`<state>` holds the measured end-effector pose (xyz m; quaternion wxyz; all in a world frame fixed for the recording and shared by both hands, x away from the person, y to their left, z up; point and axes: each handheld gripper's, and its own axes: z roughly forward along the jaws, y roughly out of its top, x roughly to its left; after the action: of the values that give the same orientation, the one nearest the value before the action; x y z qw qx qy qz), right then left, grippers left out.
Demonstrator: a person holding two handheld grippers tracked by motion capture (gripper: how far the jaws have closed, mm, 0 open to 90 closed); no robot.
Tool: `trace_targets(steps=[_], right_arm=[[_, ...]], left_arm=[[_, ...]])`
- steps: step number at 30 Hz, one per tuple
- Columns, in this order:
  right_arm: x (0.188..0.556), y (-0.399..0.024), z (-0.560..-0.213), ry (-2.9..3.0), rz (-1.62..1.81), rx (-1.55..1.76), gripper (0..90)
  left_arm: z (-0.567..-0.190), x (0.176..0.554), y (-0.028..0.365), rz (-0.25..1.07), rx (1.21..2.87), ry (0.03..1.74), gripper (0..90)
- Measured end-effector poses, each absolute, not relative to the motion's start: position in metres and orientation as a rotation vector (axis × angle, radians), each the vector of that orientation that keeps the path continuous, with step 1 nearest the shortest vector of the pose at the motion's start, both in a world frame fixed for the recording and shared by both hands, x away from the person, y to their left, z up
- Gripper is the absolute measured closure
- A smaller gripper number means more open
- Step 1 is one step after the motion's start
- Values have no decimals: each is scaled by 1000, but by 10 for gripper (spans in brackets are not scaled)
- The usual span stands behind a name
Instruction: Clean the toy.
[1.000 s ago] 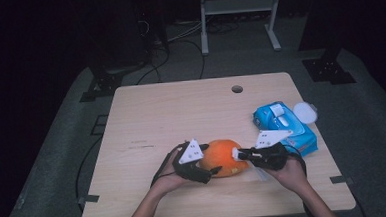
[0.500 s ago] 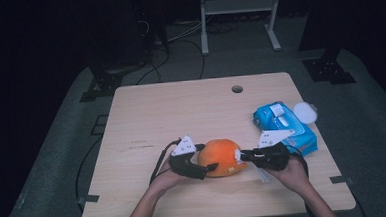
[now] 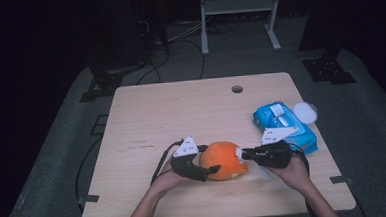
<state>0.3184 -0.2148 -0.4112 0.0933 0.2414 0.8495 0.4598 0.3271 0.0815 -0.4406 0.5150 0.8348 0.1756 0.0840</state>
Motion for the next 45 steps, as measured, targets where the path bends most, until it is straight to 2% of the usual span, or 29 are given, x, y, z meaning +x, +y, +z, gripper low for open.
trace_targets(steps=[3, 6, 10, 15, 17, 20, 22, 24, 26, 27, 28, 31, 33, 34, 36, 38, 39, 41, 45], right_arm=[[314, -207, -402, 2502, 1446, 666, 823], [314, -202, -402, 2510, 1401, 638, 822], [321, -216, -415, 2522, 1306, 722, 822], [320, -218, -415, 2531, 1314, 737, 821], [316, -212, -409, 2530, 1391, 694, 821], [314, -203, -407, 2539, 1377, 656, 821], [317, -208, -410, 2536, 1371, 679, 821], [319, -211, -412, 2533, 1348, 696, 821], [322, -220, -418, 2538, 1312, 744, 821], [322, -221, -420, 2543, 1304, 761, 821], [322, -223, -421, 2539, 1315, 777, 820], [317, -215, -410, 2516, 1414, 723, 820], [316, -211, -406, 2512, 1445, 704, 821], [314, -204, -404, 2517, 1401, 670, 820], [315, -203, -406, 2526, 1380, 669, 820], [318, -207, -413, 2541, 1373, 696, 819], [320, -212, -414, 2529, 1388, 727, 819], [316, -211, -411, 2509, 1401, 727, 820], [305, -189, -402, 2511, 1375, 610, 821]], left_arm=[[-439, 321, 76, 252, 2043, 341, 193], [-438, 319, 76, 265, 2055, 331, 193], [-441, 322, 80, 257, 2052, 336, 198], [-442, 322, 80, 249, 2056, 339, 198], [-442, 322, 80, 238, 2054, 346, 179], [-442, 327, 83, 185, 2038, 429, 96], [-444, 328, 83, 174, 2032, 438, 95], [-444, 327, 82, 174, 2031, 431, 129], [-443, 326, 82, 211, 2040, 424, 203], [-441, 324, 82, 248, 2039, 419, 203], [-439, 323, 82, 286, 2032, 415, 253], [-436, 324, 82, 314, 1996, 430, 279], [-436, 324, 82, 314, 1993, 429, 274], [-436, 325, 82, 288, 1995, 439, 208], [-436, 326, 82, 264, 1993, 455, 132], [-439, 328, 83, 221, 1993, 490, 106], [-443, 329, 83, 203, 1997, 505, 110], [-444, 328, 81, 221, 2002, 483, 172], [-437, 319, 75, 286, 2026, 383, 242]])
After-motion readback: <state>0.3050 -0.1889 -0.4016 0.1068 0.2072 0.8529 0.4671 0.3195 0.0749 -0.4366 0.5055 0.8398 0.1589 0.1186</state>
